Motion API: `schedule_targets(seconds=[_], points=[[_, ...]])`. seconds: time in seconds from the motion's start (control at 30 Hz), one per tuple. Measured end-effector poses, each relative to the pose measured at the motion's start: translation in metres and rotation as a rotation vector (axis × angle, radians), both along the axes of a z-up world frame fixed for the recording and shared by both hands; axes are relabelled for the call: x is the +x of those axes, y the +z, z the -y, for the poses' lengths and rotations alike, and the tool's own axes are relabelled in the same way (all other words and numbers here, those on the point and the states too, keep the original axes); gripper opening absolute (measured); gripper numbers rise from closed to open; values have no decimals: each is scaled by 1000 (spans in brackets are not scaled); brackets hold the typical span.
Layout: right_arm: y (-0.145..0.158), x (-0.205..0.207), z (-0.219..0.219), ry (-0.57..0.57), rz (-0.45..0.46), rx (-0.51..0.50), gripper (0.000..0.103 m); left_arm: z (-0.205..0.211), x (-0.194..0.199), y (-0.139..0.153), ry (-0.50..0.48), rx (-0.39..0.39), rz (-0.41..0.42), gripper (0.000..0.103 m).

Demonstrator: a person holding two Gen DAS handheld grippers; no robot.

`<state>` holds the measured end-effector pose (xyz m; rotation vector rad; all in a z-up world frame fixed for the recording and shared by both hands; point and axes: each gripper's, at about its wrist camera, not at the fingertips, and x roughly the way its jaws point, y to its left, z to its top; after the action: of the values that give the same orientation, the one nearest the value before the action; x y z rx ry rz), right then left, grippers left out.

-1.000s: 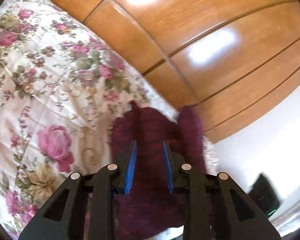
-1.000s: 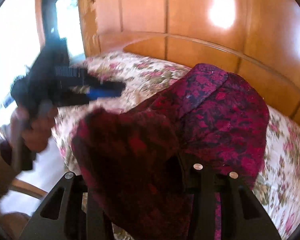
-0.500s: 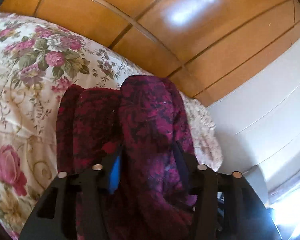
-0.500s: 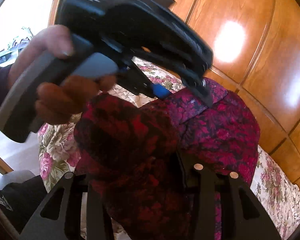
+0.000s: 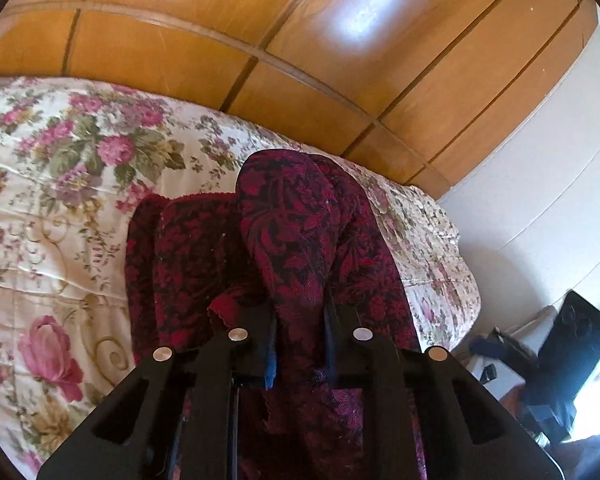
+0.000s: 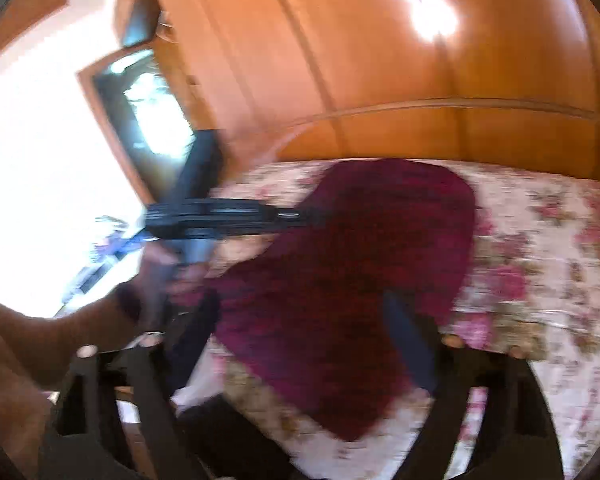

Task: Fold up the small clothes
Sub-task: 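Bring both grippers together, folding the lifted garment in half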

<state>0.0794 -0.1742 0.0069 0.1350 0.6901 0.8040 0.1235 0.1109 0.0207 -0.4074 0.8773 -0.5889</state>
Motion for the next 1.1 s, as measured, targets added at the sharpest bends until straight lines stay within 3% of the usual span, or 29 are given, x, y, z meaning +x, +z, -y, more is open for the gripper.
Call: schedule_targets(seconds=[0.13,0.23,0.37,0.43,0.53,0.6,0.63,0.73,0.77,0.83,0.87,0.93,0.97,1.1], points=[[-23,23,-11,-31,-13,-61,57,-16,-18,2,54,5,11,16],[-39,32,-47,-20,44,-165,56,-35,-29,-3,114,9,-1,16],[-66,22,-98,-6,128,-288,57,-59,-33,-35,226,91,-62,16],[-79,11,-121,-20,198,-368,57,-65,-31,-50,259,101,-83,19],[-87,6,-130,-47,261,-431,57,-60,-32,-47,288,156,-76,26],[-87,10,-116,-48,222,-404,57,-55,-34,-39,268,159,-51,28],[-87,13,-106,-51,192,-386,58,-51,-35,-35,250,168,-39,35],[-80,14,-81,-34,106,-301,63,-32,-36,-32,222,277,19,45],[-77,15,-75,-18,85,-278,68,-30,-37,-33,221,292,24,45],[-67,11,-65,3,46,-224,98,-33,-36,-36,231,281,18,45],[-66,15,-56,-14,11,-183,101,-37,-36,-36,239,274,13,45],[-63,25,-40,-11,-71,-81,101,-42,-38,-38,273,296,11,68],[-66,32,-30,-19,-122,-24,101,-45,-41,-39,280,295,8,72],[-83,62,-6,-70,-285,115,101,-57,-43,-47,263,203,-26,73]])
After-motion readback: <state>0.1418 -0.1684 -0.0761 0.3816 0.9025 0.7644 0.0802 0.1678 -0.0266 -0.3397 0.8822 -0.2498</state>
